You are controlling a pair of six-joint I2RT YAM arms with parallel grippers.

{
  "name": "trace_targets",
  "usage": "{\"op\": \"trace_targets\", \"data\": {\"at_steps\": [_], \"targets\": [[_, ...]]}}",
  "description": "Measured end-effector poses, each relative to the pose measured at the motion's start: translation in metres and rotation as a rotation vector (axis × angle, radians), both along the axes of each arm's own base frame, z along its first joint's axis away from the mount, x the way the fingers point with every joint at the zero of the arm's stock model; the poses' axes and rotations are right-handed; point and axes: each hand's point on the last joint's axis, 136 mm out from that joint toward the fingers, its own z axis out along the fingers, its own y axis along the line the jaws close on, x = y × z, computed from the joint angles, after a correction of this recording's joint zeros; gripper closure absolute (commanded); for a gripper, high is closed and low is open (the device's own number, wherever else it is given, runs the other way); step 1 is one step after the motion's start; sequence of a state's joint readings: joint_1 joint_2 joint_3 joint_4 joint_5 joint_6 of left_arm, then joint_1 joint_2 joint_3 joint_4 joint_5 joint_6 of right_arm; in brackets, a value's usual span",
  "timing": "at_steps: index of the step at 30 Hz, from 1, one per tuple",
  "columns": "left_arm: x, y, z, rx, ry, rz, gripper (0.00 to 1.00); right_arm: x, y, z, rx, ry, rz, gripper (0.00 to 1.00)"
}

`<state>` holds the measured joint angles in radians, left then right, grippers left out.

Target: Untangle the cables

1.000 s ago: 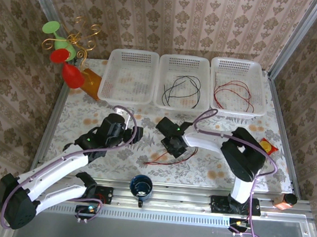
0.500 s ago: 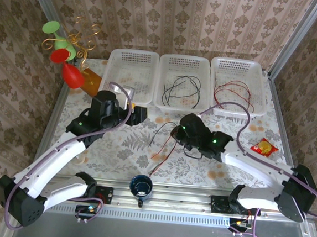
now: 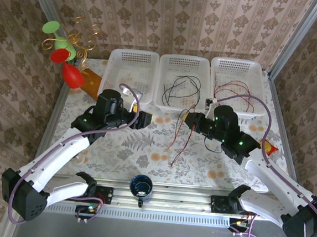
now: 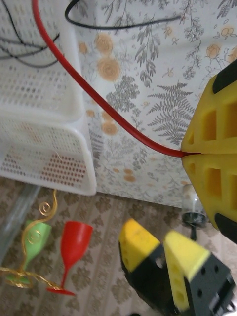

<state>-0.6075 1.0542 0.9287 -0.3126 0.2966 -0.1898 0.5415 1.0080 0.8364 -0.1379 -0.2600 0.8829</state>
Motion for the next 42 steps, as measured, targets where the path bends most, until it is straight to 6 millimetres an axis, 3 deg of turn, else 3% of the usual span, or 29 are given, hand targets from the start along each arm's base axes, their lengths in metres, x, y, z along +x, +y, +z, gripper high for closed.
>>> {"op": "trace_targets", "data": {"at_steps": [6,10,17,24,27,29,33,37,42], "targets": [[0.001,-0.008,-0.004,0.013,-0.107,-0.067,0.13,-0.005,0.01,0.052,0.018,-0.156,0.154,1.0],[0.001,-0.014,-0.007,0.03,-0.219,-0.143,0.0,-0.014,0.017,0.077,0.013,-0.237,0.249,1.0],[0.008,-0.027,-0.015,0.118,-0.406,-0.276,0.0,-0.022,0.029,0.086,-0.006,-0.274,0.38,1.0],[0.029,-0.03,-0.03,0.186,-0.463,-0.307,0.04,-0.028,0.032,0.092,-0.023,-0.295,0.431,1.0],[0.04,-0.04,-0.03,0.186,-0.446,-0.334,0.25,-0.03,0.032,0.093,-0.024,-0.296,0.44,1.0],[0.045,-0.05,-0.024,0.161,-0.433,-0.357,0.62,-0.031,0.032,0.091,-0.03,-0.293,0.445,1.0],[0.046,-0.058,-0.02,0.143,-0.423,-0.38,0.98,-0.033,0.025,0.087,-0.055,-0.281,0.435,1.0],[0.045,-0.056,-0.018,0.182,-0.388,-0.37,1.0,-0.033,0.011,0.086,-0.119,-0.272,0.385,1.0],[0.046,-0.053,0.0,0.276,-0.442,-0.306,1.0,-0.028,-0.018,0.078,-0.272,-0.241,0.256,1.0]]}}
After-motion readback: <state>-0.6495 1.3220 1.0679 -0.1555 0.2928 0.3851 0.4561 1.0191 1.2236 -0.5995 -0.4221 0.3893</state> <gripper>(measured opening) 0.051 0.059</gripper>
